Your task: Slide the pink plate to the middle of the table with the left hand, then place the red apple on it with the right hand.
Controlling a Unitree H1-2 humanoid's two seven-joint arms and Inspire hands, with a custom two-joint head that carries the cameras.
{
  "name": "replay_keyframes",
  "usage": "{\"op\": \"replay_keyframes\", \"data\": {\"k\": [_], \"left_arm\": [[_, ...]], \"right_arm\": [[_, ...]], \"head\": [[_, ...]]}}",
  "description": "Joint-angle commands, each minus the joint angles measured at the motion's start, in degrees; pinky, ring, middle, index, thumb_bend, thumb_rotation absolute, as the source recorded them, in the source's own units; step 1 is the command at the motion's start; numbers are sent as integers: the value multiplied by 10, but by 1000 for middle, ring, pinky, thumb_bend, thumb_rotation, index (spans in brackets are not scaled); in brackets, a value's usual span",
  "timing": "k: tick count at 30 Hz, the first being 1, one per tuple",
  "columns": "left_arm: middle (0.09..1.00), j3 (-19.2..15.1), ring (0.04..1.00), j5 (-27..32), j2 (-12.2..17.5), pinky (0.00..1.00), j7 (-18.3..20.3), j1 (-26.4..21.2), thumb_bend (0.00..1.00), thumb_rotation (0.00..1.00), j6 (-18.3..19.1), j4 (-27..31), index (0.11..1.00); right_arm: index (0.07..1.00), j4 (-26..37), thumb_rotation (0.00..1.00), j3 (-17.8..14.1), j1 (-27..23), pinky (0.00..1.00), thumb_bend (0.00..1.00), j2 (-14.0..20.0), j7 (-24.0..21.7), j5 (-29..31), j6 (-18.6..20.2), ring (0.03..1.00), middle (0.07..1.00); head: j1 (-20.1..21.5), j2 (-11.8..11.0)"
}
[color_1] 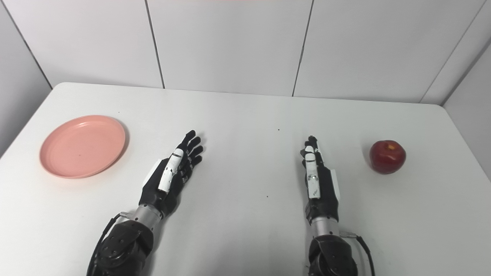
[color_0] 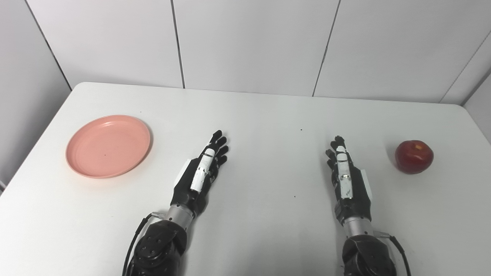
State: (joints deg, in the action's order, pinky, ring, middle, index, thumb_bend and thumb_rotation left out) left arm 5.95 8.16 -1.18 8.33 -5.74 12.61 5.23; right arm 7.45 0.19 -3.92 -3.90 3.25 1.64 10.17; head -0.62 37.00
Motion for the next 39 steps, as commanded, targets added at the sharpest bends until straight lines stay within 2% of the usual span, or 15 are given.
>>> {"op": "replay_keyframes", "data": {"k": [1,17,22,25,32,39], "left_arm": [[987,4,974,-5,-8,997,-1,-6,421,1000,-17,14,979],[984,6,969,-5,-7,997,1,-6,417,1000,-23,8,974],[982,11,966,-9,-9,1000,1,-1,403,1000,-32,2,977],[976,14,961,-13,-15,998,-1,1,383,1000,-42,-8,972],[979,26,962,-23,-31,998,-4,-4,382,1000,-79,-50,971],[979,35,964,-40,-41,969,-7,-8,422,1000,-106,-84,968]], "right_arm": [[961,3,1000,0,-8,1000,232,-2,-2,1,-19,952,960],[958,-1,1000,1,-8,981,223,-1,-3,-2,-24,947,955],[967,-7,1000,2,-3,982,206,5,-9,0,-34,950,961],[975,-13,1000,-1,1,999,245,11,-15,8,-39,969,972],[971,-43,1000,-8,1,1000,222,32,-31,22,-81,965,969],[968,-68,1000,-15,-2,1000,164,45,-47,41,-114,967,966]], "head": [[-1,-1],[-2,-8],[-32,-34],[-50,-46],[-111,-91],[-141,-110]]}}
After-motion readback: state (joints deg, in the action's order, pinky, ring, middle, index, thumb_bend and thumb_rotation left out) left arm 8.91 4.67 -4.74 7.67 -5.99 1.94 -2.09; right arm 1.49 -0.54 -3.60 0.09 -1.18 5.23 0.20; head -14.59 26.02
